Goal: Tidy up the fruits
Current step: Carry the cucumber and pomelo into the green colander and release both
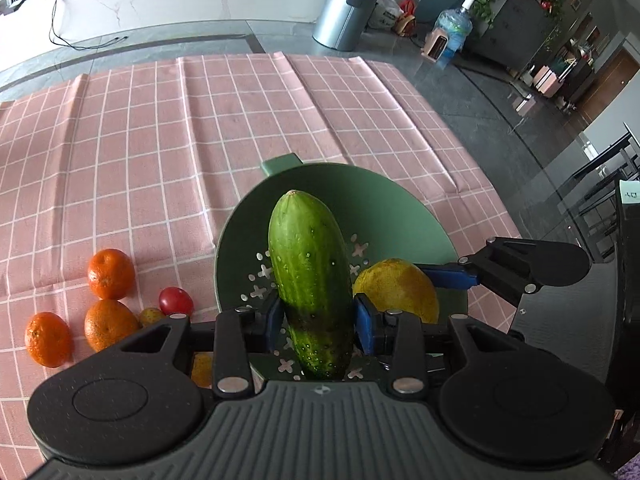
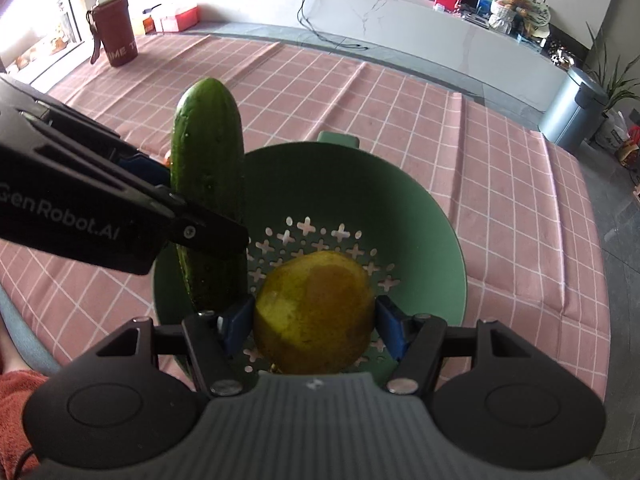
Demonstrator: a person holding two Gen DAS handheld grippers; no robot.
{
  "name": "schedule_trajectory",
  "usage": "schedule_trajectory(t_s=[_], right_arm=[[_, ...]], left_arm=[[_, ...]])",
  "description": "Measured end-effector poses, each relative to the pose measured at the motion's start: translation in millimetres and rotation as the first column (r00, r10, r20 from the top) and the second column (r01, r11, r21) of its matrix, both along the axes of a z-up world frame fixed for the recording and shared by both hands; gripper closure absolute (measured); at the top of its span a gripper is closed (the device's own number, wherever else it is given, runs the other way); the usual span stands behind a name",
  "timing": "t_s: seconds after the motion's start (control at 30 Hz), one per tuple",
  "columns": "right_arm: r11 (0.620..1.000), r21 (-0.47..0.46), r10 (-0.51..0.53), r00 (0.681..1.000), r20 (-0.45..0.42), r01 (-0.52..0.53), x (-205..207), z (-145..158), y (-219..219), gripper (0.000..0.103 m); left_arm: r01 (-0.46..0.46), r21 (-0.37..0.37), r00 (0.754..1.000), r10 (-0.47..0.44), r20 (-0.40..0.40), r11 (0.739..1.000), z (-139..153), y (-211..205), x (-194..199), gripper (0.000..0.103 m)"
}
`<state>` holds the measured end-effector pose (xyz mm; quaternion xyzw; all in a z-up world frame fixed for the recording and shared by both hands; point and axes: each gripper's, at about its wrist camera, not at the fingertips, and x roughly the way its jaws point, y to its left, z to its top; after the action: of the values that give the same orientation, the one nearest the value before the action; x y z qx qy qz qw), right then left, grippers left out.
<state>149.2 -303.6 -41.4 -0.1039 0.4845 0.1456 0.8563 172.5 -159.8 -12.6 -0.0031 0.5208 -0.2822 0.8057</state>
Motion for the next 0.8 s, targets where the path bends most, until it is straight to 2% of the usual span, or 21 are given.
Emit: schedule_trajectory(t_s=[0.13, 0.53, 0.67, 0.8], right_arm=[[0.998, -0.041, 0.047, 0.998, -0.037, -0.048, 8, -15, -2, 0.041], [0.991, -0.080, 0.096, 0.992, -0.082, -0.103, 22, -33, -1, 0.041], [0.988, -0.095, 0.111, 0.990, -0.085, -0.119, 19, -34, 2, 0.041], [0.987, -0.114, 0.103, 0.990, -0.093, -0.113, 20, -31, 4, 0.041]], left_arm=[[0.030, 0.060, 0.999, -0.028, -0.036, 0.998, -10, -15, 7, 0.061], [0.050, 0.133, 0.998, -0.046, -0.034, 0.990, -22, -34, 16, 0.060], [0.051, 0.163, 0.999, -0.050, -0.010, 0.985, -21, -39, 16, 0.059], [0.039, 0.184, 0.999, -0.039, -0.005, 0.982, -19, -40, 17, 0.052]])
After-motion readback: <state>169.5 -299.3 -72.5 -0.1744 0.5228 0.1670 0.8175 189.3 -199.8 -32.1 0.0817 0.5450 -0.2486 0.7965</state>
